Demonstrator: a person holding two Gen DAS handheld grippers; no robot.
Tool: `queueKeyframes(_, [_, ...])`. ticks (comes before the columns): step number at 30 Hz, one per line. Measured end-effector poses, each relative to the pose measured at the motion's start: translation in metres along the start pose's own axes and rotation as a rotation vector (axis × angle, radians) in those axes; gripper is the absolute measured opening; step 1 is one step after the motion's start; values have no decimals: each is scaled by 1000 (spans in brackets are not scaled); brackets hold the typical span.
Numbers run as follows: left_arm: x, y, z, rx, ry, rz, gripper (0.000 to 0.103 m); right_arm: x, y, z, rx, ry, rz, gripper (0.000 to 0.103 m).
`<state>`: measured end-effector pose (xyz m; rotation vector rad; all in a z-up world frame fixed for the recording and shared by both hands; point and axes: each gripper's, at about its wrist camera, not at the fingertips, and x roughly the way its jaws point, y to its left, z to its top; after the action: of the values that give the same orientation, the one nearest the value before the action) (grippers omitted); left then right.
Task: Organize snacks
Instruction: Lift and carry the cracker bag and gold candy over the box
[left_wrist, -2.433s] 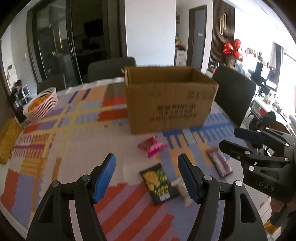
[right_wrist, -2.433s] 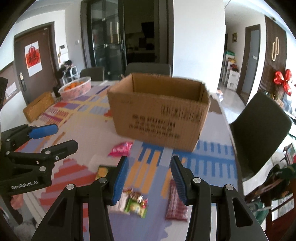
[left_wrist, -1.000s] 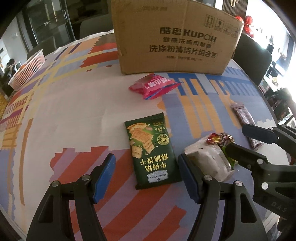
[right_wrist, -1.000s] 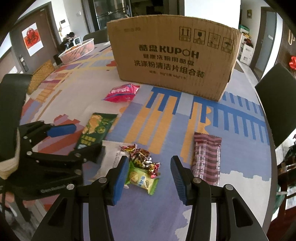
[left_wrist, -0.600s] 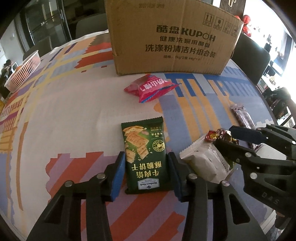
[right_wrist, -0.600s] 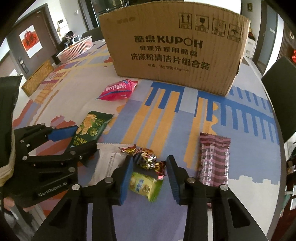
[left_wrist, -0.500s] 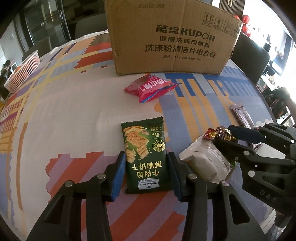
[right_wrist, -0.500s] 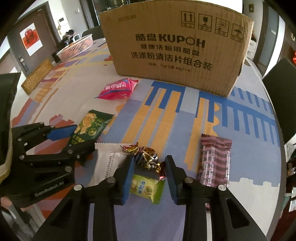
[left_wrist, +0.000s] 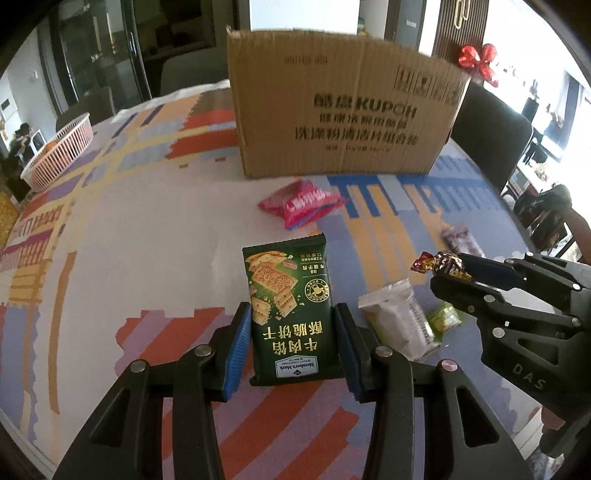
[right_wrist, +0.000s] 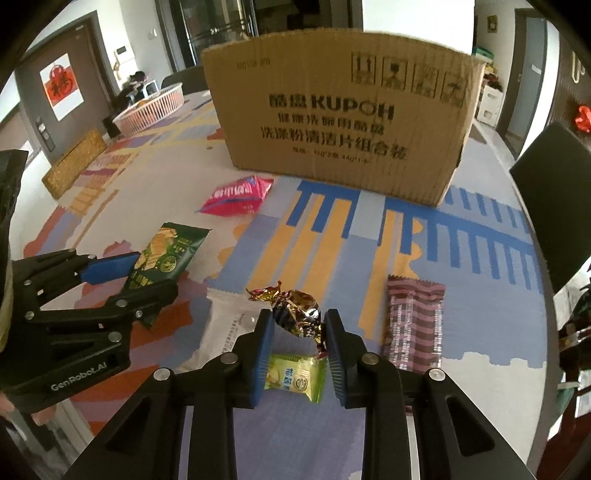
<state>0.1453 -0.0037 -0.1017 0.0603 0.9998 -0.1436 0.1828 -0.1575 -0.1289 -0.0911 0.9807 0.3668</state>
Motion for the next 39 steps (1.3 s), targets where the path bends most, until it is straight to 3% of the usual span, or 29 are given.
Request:
queueKeyframes(26, [-93, -6, 84, 23, -324, -24, 44, -91, -13, 66, 64, -308, -28, 29])
queueKeyframes(34, [-104, -10, 120, 37, -382, -23, 44, -110, -28, 101, 101, -394, -43, 29])
queueKeyframes(39, [-99, -11, 140, 44, -377, -43, 44, -110, -37, 123, 117, -399, -30, 29])
